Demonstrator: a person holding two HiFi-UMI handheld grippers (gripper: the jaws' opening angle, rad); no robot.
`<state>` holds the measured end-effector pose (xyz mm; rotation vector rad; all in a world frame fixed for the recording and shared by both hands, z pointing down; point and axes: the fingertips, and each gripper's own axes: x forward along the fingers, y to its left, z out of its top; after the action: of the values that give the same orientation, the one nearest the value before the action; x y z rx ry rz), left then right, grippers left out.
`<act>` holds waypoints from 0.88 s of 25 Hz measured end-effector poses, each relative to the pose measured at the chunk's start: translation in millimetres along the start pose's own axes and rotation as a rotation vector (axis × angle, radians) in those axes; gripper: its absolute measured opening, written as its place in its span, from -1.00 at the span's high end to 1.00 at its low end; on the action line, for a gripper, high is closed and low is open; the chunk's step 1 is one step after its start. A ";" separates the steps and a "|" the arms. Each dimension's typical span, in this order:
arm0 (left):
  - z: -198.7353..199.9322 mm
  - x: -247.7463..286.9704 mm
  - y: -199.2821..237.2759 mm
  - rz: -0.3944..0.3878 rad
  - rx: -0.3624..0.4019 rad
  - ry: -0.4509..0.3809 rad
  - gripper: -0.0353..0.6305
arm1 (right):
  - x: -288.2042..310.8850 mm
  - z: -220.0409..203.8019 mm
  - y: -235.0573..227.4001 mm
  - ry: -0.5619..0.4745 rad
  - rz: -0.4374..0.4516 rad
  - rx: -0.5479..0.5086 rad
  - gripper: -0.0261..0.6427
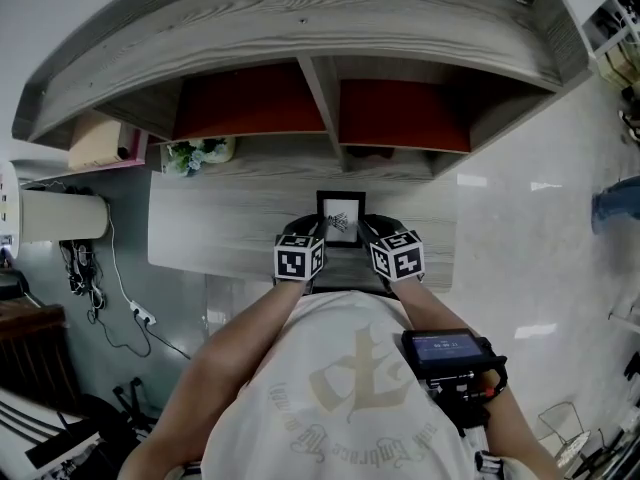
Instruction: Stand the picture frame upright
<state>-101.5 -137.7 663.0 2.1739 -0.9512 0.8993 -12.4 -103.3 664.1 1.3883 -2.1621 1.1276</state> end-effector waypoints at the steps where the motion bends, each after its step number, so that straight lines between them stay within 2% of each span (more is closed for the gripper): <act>1: 1.7 0.6 1.5 -0.008 0.005 0.000 0.64 | 0.8 1.4 0.4 -0.002 -0.008 0.001 0.70; 9: 16.4 7.2 10.8 -0.051 0.034 0.000 0.64 | 7.2 18.6 -2.4 -0.034 -0.060 0.008 0.71; 22: 60.5 23.6 13.4 -0.083 0.070 -0.053 0.63 | 16.0 54.3 -22.1 -0.079 -0.118 -0.029 0.71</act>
<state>-79.3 -198.5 648.4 2.2889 -0.8599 0.8514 6.6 -159.2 649.9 1.5497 -2.1095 1.0099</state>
